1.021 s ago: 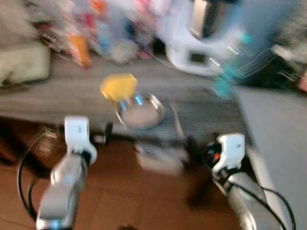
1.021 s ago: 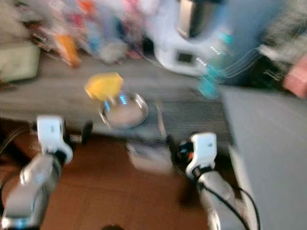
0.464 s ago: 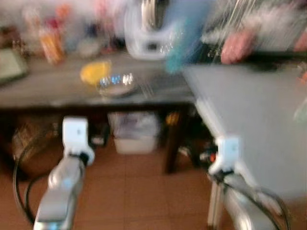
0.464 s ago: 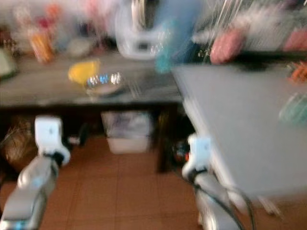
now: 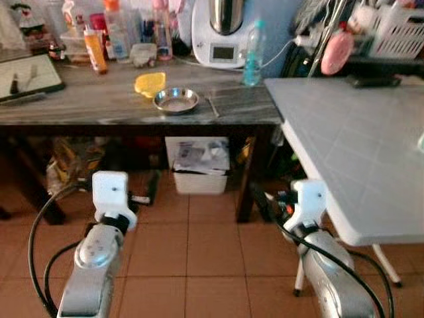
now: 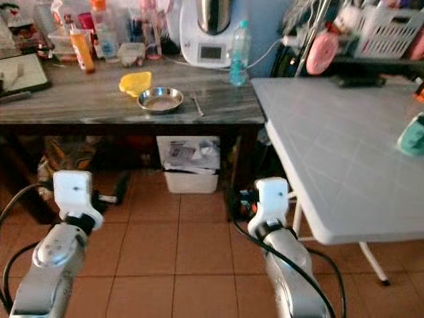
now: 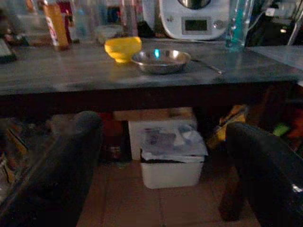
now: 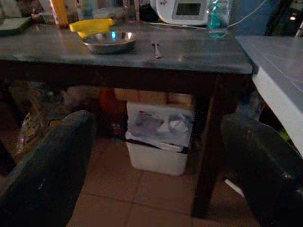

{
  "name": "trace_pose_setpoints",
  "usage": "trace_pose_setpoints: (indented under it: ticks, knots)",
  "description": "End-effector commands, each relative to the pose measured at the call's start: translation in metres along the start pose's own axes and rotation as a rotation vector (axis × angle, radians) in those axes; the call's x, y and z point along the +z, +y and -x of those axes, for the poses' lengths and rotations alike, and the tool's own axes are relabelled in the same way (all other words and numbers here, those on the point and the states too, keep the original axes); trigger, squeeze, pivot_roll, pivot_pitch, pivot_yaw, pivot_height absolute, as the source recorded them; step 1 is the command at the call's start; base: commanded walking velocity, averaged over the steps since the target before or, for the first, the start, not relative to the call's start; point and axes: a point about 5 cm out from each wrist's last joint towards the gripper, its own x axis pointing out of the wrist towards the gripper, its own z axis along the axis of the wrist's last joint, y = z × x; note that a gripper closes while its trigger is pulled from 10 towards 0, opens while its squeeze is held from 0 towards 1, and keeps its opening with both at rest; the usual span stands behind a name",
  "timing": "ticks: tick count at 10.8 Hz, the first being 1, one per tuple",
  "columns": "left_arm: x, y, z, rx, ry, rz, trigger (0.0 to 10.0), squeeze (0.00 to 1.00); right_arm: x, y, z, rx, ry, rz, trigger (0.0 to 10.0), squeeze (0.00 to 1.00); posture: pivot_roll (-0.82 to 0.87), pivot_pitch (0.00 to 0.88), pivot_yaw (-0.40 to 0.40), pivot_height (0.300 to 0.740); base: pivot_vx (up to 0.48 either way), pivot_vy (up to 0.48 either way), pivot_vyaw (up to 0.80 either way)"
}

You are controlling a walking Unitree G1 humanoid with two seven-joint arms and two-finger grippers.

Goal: Setting the table

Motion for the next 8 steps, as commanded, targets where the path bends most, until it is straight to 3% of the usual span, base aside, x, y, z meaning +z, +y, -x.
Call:
trace_pose_setpoints:
  ticks: [1,3,8]
  knots:
    - [0.004,-0.001,-0.004,-0.006,-0.02,-0.001,10.0,0.0,0.0,-0.004,0.001,-0.012,0.001,0.006,10.0,0.0,0.15,0.0,-0.004,0.74,0.285,0.0,0.0]
    - [0.004,-0.005,-0.006,-0.027,-0.029,0.004,10.0,0.0,0.003,-0.002,-0.002,0.006,-0.016,0.032,10.0,0.0,0.14,0.0,0.0,0.74,0.322,0.0,0.25]
    - [0.003,-0.015,-0.008,-0.08,-0.031,0.028,10.0,0.0,0.003,-0.003,-0.001,-0.014,-0.018,0.035,10.0,0.0,0.13,0.0,0.007,0.74,0.463,0.0,0.78]
